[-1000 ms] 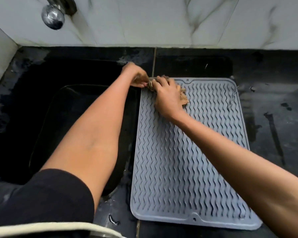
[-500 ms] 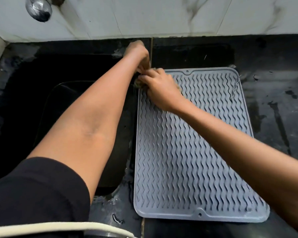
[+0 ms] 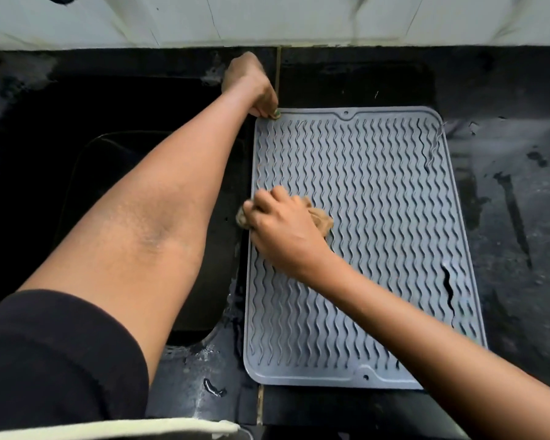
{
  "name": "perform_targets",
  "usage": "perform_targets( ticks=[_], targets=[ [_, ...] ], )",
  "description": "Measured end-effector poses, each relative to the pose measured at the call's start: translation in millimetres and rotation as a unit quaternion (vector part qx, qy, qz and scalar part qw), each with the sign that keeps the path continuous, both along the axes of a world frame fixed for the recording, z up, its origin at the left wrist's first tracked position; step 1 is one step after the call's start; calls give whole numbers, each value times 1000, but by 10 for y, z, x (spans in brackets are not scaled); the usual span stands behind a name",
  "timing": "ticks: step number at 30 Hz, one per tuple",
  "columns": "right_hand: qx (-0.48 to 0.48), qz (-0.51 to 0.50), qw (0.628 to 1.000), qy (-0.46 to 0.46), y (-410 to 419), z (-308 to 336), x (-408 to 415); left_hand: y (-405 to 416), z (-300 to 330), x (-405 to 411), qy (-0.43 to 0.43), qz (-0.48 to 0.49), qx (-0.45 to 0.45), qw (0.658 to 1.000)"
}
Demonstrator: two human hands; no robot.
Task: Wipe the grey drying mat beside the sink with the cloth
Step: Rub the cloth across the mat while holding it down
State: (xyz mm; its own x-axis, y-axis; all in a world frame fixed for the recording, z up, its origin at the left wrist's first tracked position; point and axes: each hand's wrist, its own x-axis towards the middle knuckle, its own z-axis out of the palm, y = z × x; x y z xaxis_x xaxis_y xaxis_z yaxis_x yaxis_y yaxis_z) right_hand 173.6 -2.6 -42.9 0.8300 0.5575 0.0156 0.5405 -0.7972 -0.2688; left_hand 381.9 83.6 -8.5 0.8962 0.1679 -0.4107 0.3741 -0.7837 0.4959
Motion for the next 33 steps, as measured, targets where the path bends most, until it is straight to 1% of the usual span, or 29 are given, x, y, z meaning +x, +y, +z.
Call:
perform_targets(
  ticks=[3, 4, 6, 8, 10, 11, 12, 14, 17, 20, 23, 25, 26, 27, 28, 29, 31, 32, 33],
  targets=[
    [44, 50, 997, 30, -91, 116, 96, -10, -8, -49, -13, 5, 0, 1000],
    [61, 45, 997, 23, -126, 138, 213, -11, -24, -67, -16, 4, 1, 1000],
    [76, -20, 997, -21, -180, 122, 541, 1, -52, -113, -22, 10, -5, 1000],
    [36, -85, 995, -44, -186, 57, 868, 11, -84, -156, -36, 37, -16, 999],
    [-12, -110, 993, -48, -127, -43, 983, 5, -128, -193, -72, 38, 6, 997],
    [-18, -111, 992, -56, -92, -79, 963, 0, -133, -218, -89, 34, 20, 995],
    [-10, -109, 992, -61, -64, -95, 891, -3, -132, -237, -95, 33, 28, 995],
    [32, -90, 994, -55, -55, -69, 601, 5, -128, -245, -86, 34, 15, 996],
    [87, -38, 995, -27, -126, -31, -62, -22, -65, -266, -73, 25, 5, 997],
    [98, 12, 995, -3, -202, 4, -685, -38, -44, -297, -77, 26, 9, 997],
    [79, 72, 991, 77, -250, 56, -869, -74, -11, -420, -126, -50, 98, 986],
    [129, 63, 982, 120, -282, 157, -750, -71, 14, -547, -150, -121, 115, 975],
    [165, 35, 979, 114, -290, 198, -632, -51, 14, -610, -147, -150, 106, 972],
    [191, -4, 978, 86, -285, 215, -481, -19, -3, -680, -133, -174, 91, 971],
    [195, -43, 979, 50, -268, 211, -308, 17, -40, -755, -115, -198, 77, 970],
    [167, -72, 983, 22, -244, 201, -152, 47, -99, -850, -97, -220, 66, 969],
    [56, -92, 994, -5, -173, 118, 52, 89, -231, -1018, -70, -257, 59, 962],
    [27, -87, 996, -6, -143, 65, 67, 106, -295, -1055, -69, -268, 58, 959],
    [18, -79, 997, -4, -127, 37, 36, 118, -355, -1076, -72, -276, 57, 957]
  ],
)
